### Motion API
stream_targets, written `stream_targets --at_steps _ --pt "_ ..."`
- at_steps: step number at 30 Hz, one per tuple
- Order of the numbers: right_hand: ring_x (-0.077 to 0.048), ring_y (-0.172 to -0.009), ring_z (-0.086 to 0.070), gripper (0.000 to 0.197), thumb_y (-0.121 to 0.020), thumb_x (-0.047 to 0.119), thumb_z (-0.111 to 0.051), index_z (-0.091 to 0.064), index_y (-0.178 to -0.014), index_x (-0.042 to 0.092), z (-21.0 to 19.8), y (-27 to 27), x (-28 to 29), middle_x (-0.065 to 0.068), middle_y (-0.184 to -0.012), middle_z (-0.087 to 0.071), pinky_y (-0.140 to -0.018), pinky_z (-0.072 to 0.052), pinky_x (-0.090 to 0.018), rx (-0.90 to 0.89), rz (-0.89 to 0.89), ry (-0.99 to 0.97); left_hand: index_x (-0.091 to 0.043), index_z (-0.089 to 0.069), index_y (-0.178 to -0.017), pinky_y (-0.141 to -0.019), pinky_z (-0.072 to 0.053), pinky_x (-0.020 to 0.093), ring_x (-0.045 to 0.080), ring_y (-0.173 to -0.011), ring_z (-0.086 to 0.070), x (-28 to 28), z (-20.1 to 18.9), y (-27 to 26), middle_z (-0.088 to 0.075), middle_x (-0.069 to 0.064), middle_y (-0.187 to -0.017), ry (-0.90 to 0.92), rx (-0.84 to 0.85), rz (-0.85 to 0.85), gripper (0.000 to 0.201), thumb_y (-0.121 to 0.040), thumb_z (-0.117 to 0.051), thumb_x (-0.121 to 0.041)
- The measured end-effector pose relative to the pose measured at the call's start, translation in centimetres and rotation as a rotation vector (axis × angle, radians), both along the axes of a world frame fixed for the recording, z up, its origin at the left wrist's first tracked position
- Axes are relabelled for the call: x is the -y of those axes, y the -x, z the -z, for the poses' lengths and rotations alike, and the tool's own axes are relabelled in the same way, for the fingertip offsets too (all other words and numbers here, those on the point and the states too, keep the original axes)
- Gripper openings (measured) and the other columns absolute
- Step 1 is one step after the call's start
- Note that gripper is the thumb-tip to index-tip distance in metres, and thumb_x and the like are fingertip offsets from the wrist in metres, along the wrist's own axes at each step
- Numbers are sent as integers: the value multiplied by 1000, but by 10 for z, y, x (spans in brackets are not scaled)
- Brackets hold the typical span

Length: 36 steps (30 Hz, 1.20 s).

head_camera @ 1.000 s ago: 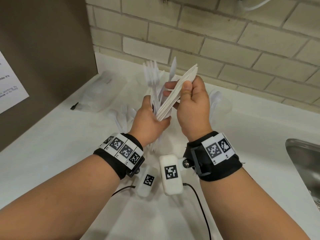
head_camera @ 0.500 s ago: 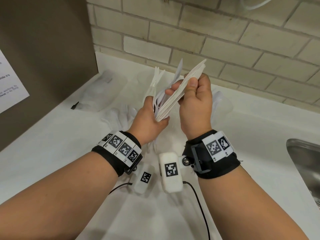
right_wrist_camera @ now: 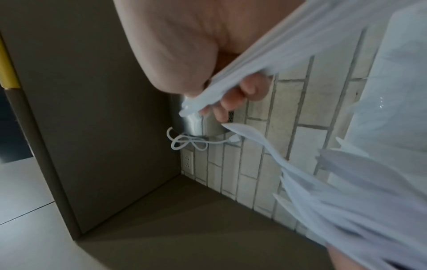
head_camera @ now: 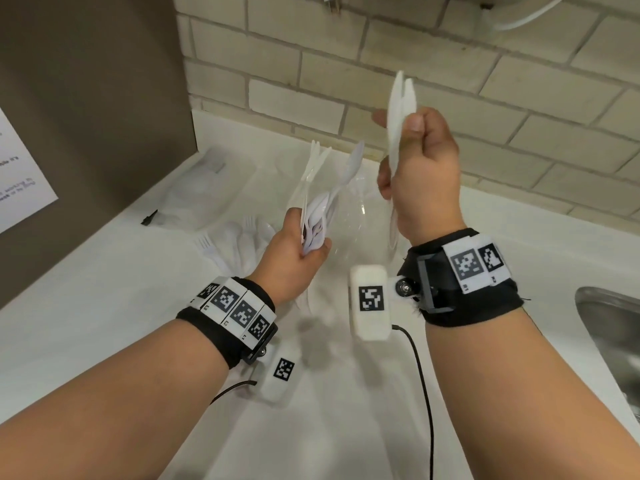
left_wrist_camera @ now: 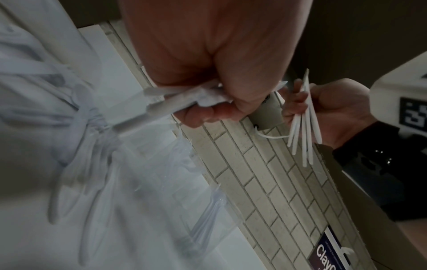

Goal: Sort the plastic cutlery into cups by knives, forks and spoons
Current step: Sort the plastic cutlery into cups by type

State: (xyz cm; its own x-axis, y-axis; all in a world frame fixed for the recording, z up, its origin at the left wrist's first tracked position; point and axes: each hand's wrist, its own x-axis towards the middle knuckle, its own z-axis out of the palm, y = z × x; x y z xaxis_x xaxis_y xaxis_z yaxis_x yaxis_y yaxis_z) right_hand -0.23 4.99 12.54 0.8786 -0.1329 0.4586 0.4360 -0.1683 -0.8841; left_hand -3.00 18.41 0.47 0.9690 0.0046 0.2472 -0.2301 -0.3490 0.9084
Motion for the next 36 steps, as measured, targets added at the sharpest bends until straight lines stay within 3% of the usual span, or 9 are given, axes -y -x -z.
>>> stream_targets --at_steps 3,8,11,14,19,24,29,33,36 --pt "-14 -45 -45 22 -103 21 -33 -51 -95 12 11 -1 -7 -4 -98 -71 -42 -36 -21 -93 -104 132 -15 -39 -104 -55 -47 13 5 -65 -57 0 -6 1 -55 -8 -80 -5 0 6 25 -91 -60 -24" --pt "-3 -51 -52 27 -103 21 -33 -58 -95 15 39 -3 -20 -3 -97 -72 -48 -37 -17 -189 -235 348 -14 -40 -106 -64 -54 36 21 -68 -62 -4 -16 -1 -58 -2 -81 29 -17 -17 28 -90 -60 -26" --pt "-14 -45 -46 25 -104 23 -31 -51 -90 22 30 -18 -19 0 -91 -70 -45 -35 -24 -217 -120 121 -16 -41 -103 -54 -53 27 18 -54 -60 -11 -18 -1 -59 3 -77 50 -55 -32 23 -92 -58 -25" --pt "-11 -44 -43 22 -104 22 -29 -45 -90 17 10 -49 -18 -4 -72 -61 -46 -36 -26 -164 -10 -110 -14 -41 -104 -44 -47 21 13 -43 -54 -25 -17 -1 -57 7 -66 147 -96 -124 22 -93 -57 -25" --pt "-10 -54 -46 13 -102 14 -35 -45 -108 17 1 -117 -45 0 -72 -53 -53 -45 -27 38 -22 -49 -13 -41 -105 -42 -48 26 14 -42 -55 -45 -16 -3 -66 6 -80 315 -178 -275 25 -92 -58 -26" --pt "-13 -69 -56 15 -101 12 -36 -45 -113 16 20 -172 -69 2 -75 -55 -67 -50 -15 37 12 -76 -16 -46 -106 -60 -58 42 17 -52 -59 -63 -13 -6 -62 8 -74 371 -284 -296 26 -91 -59 -31" --pt "-12 -69 -57 14 -101 12 -36 -45 -111 16 59 -199 -81 0 -74 -56 -84 -54 -33 -85 3 -176 -21 -52 -101 -71 -58 54 18 -53 -63 -71 -8 -8 -62 2 -59 390 -361 -302 22 -88 -61 -36" --pt "-23 -92 -66 24 -96 29 -37 -51 -110 15 91 -209 -77 0 -90 -68 -97 -49 -47 -302 58 -40 -22 -52 -101 -71 -58 52 15 -52 -63 -70 -3 -10 -62 -1 -55 379 -387 -313 19 -90 -60 -35" --pt "-24 -114 -59 35 -96 30 -41 -57 -123 16 86 -206 -69 -4 -120 -66 -104 -44 -42 -352 78 56 -21 -51 -102 -73 -58 50 16 -54 -64 -65 -4 -10 -63 4 -62 376 -396 -305 20 -90 -59 -35"
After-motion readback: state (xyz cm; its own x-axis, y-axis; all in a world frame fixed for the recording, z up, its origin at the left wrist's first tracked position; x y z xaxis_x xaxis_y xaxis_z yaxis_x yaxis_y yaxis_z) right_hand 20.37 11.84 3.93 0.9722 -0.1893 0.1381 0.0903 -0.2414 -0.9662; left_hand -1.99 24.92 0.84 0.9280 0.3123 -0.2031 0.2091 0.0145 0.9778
